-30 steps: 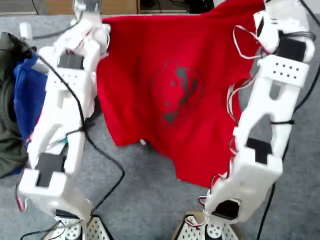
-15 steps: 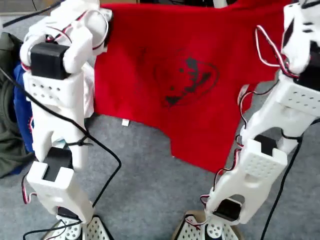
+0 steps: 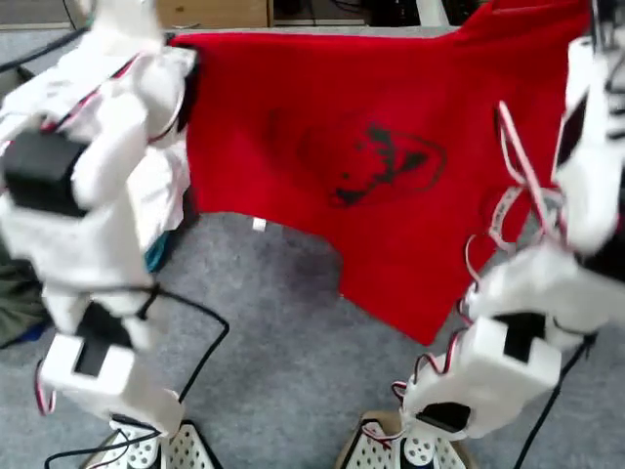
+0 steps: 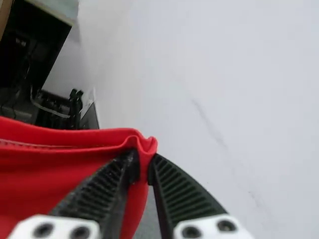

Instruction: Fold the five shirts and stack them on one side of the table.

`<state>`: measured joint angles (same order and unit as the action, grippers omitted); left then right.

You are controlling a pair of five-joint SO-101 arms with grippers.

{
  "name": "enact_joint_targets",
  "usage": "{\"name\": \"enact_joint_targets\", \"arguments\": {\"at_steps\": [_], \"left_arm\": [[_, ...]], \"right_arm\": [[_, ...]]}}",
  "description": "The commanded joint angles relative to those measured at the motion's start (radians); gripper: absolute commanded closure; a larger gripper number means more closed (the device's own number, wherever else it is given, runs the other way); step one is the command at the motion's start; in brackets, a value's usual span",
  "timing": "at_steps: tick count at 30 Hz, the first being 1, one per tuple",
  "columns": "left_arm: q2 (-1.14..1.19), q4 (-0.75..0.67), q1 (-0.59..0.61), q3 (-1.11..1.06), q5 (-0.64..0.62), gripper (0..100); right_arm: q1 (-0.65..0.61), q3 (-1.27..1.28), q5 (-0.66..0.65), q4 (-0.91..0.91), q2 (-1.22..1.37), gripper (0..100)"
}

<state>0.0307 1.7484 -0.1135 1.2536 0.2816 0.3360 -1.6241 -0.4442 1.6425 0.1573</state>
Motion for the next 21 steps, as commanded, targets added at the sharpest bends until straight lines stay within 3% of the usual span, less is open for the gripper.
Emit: {"name": "enact_joint_targets", "arguments": {"at_steps": [1, 11, 21], "left_arm": [[-0.179, 0.012, 0.0, -0.123, -0.009, 98], [-0.522, 0.008, 0.02, -0.508, -0.152, 98], [-0.668, 0.011, 0.163, -0.606, -0.193, 98]], "right_arm": [[0.025, -0.021, 0.003, 0.04, -0.122, 99.5], [0.054, -0.019, 0.068, 0.117, -0.292, 99.5], [0.064, -0.008, 0.066, 0.144, -0.344, 99.7]]}}
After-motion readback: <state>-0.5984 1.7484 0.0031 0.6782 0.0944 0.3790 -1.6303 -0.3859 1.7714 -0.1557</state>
